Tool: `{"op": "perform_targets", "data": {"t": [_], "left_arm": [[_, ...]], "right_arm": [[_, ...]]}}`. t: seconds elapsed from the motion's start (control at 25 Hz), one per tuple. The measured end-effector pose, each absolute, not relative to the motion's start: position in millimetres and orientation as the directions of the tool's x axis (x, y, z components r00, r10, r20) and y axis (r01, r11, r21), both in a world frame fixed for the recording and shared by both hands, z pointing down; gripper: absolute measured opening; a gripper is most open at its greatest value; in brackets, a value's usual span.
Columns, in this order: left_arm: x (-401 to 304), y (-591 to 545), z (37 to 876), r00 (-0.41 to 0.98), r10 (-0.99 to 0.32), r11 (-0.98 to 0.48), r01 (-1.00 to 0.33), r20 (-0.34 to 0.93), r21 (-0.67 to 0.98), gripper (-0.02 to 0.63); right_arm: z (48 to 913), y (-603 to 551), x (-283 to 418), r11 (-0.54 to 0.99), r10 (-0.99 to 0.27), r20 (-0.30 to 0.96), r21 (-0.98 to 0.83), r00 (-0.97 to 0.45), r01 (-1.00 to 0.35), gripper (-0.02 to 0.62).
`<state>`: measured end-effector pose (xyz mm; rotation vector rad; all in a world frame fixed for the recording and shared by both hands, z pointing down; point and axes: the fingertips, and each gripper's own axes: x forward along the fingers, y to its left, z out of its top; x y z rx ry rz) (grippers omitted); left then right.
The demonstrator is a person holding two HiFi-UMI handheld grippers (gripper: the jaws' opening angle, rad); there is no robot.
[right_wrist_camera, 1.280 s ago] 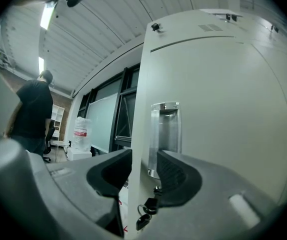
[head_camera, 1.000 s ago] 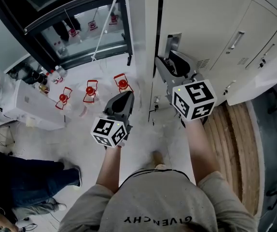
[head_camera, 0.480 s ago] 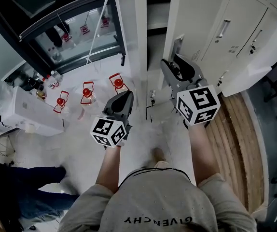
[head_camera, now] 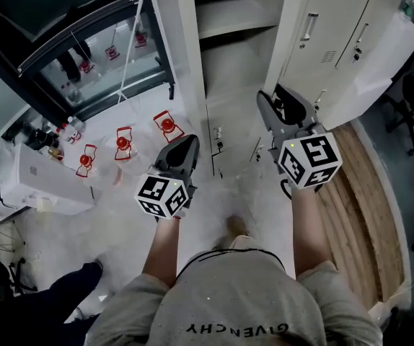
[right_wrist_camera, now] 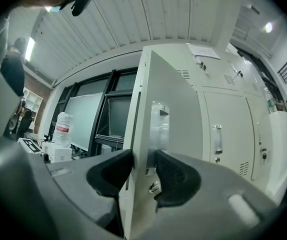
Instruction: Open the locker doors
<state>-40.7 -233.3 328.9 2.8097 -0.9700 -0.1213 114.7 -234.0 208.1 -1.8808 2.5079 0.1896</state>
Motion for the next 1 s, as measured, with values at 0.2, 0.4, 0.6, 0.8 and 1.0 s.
{"op": "perform_targets", "data": {"t": [0.2, 0.4, 0.6, 0.8, 1.0], "left_arm": [[-26, -223, 332, 0.806, -0.592, -0.793, -0.578, -0.018, 0.189, -0.002], [-7, -217, 333, 0.828, -0.561, -0.813, -0.548, -0.014, 0.196, -0.002], [10, -216, 333, 0.844, -0.537, -0.829, -0.525, -0.009, 0.192, -0.002], [22, -217, 335, 0.851, -0.525, -0.836, -0.514, -0.003, 0.191, -0.002], [28, -221, 337, 0.849, -0.528, -0.832, -0.520, 0.008, 0.192, -0.002]], "right_arm": [[208, -210, 154, 0.191, -0.977, -0.083, 0.084, -0.198, -0.978, 0.149], [208, -191, 190, 0.102, -0.989, -0.095, 0.083, -0.110, -0.991, 0.138], [213, -178, 230, 0.005, -0.996, -0.087, 0.077, -0.012, -0.997, 0.107], [220, -171, 267, -0.085, -0.994, -0.080, 0.100, 0.078, -0.991, 0.092], [221, -171, 295, -0.136, -0.989, -0.074, 0.114, 0.128, -0.984, 0.095]]}}
